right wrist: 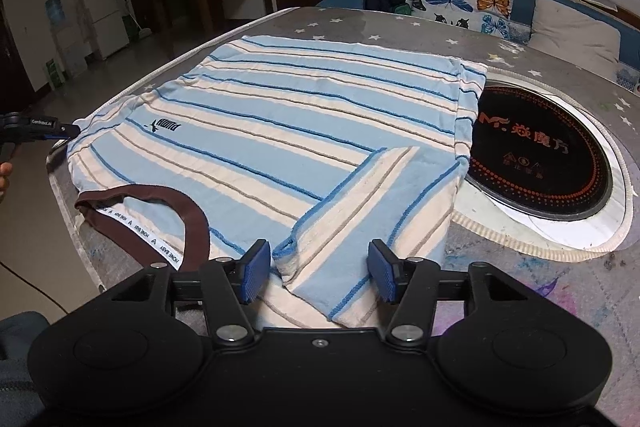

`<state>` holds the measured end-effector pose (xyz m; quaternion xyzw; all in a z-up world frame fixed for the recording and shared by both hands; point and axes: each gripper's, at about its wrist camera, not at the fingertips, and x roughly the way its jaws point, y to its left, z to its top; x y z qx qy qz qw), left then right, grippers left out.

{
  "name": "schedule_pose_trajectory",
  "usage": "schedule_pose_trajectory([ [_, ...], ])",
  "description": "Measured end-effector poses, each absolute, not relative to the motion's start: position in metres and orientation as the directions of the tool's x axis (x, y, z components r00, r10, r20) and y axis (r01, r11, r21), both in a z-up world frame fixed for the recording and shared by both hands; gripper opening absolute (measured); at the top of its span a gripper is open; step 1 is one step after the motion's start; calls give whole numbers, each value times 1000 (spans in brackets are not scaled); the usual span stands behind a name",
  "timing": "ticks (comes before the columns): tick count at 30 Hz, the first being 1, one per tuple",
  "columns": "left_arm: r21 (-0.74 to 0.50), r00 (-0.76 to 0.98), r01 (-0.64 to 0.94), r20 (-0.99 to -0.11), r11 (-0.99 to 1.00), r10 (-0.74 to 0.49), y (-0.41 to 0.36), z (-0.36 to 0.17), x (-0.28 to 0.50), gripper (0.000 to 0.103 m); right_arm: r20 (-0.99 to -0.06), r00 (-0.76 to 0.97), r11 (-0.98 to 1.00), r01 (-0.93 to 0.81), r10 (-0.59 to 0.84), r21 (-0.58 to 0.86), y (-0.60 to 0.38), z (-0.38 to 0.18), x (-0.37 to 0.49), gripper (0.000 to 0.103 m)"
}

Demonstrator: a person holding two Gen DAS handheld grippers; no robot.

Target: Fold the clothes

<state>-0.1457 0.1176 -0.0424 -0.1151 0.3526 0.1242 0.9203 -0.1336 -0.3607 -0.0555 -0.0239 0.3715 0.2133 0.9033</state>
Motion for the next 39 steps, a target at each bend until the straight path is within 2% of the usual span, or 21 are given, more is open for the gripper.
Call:
schedule_pose_trajectory([
  [6,-149,718,-339,-679,929,153,121,-41,-147,9,-679,636,909,-399,366,116,-363,-56,-132,58],
  [15,-222,778,-299,-620,928,103,117,-25,-153,5,-683,637,912,-396,359,110,-364,-56,-129,59],
  [19,-269,825,-222,-564,937,33,108,-11,-158,5,-683,636,912,-396,358,110,-364,-57,-130,59],
  [26,-302,865,60,-459,952,-200,67,7,-168,5,-684,636,912,-397,357,107,-363,-56,-130,60],
  [30,-296,823,208,-462,932,-330,41,3,-164,5,-685,636,912,-397,357,106,-363,-56,-131,61],
  [33,-301,760,305,-495,904,-421,22,-5,-159,5,-685,635,911,-398,356,105,-362,-56,-131,63],
  [39,-263,645,417,-589,870,-487,-1,-25,-153,6,-681,637,910,-398,362,112,-365,-54,-128,64],
])
